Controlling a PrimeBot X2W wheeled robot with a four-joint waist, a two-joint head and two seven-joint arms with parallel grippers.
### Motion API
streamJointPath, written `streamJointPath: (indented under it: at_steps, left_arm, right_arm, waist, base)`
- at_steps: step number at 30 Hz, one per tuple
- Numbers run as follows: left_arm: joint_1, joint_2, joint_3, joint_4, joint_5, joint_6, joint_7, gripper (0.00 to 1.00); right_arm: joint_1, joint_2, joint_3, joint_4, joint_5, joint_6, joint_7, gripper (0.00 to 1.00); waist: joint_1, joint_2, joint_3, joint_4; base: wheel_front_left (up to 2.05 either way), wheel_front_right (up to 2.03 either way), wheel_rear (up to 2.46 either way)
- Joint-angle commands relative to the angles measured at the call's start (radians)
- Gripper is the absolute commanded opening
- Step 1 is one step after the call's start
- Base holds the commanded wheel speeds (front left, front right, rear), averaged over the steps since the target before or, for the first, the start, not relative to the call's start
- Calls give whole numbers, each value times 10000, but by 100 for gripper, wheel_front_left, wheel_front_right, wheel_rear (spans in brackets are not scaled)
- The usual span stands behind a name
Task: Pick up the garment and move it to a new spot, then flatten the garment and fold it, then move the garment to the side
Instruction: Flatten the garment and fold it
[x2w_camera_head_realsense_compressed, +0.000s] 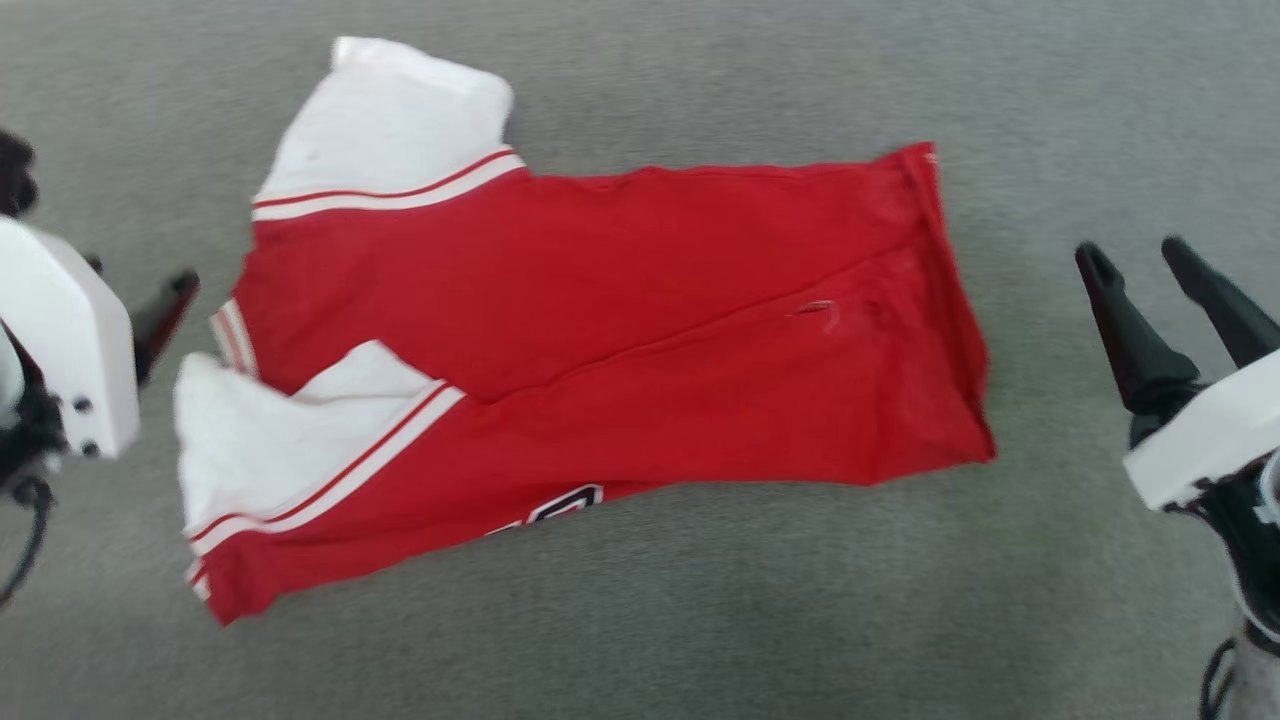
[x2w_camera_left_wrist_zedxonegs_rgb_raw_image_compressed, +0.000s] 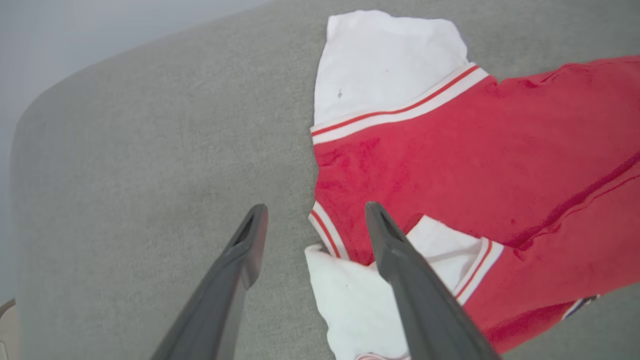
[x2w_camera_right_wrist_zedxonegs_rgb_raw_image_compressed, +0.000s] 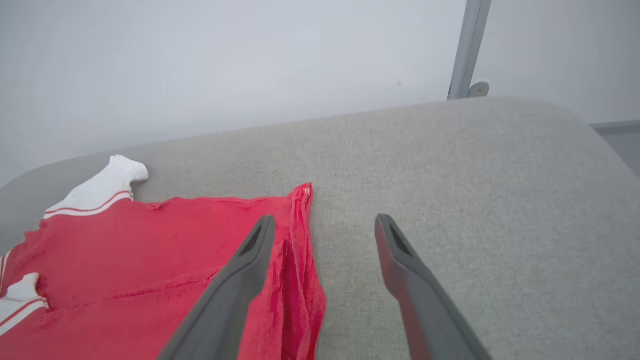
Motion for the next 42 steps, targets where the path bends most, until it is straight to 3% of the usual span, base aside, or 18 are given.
streamJointPath:
  at_steps: [1,6,12,22,34,42]
  left_arm:
    - [-418,-126,23,293,281,-282,-64,100]
    - [-1625,-614,-99,1512,944,-1276,8,100]
    - [-3009,-1159,-358,3367,1711,-2253,231,100]
    - [-4405,-1896,-668,6311,2225,-3114,546,100]
    - [-5309,-2714,-1126,8492,2700,-3153,1069,100]
    - [-5642,-3173,-1555,9602,3101,-2559,1926,100]
  right_arm:
    - [-138,142,125,-15,-188,-5,-677,100]
    - [-236,304,843,253,-430,-5,-2648,100]
    - [-377,491,1446,864,-606,-5,-4264,100]
    - [-603,650,1986,1343,-185,-5,-4898,100]
    - [-1749,-74,2806,1811,375,-5,-3726,100]
    - [-3469,-612,3547,2530,775,-5,-2932,100]
  waist:
    - [0,0,48,-528]
    - [0,0,298,-1389]
    - [0,0,696,-2313]
    - [0,0,1437,-3167]
    - [0,0,2132,-3025]
    - [0,0,2490,-2745]
  base:
    - [0,0,0]
    - [0,0,0]
    - [0,0,0]
    - [0,0,0]
    - [0,0,0]
    - [0,0,0]
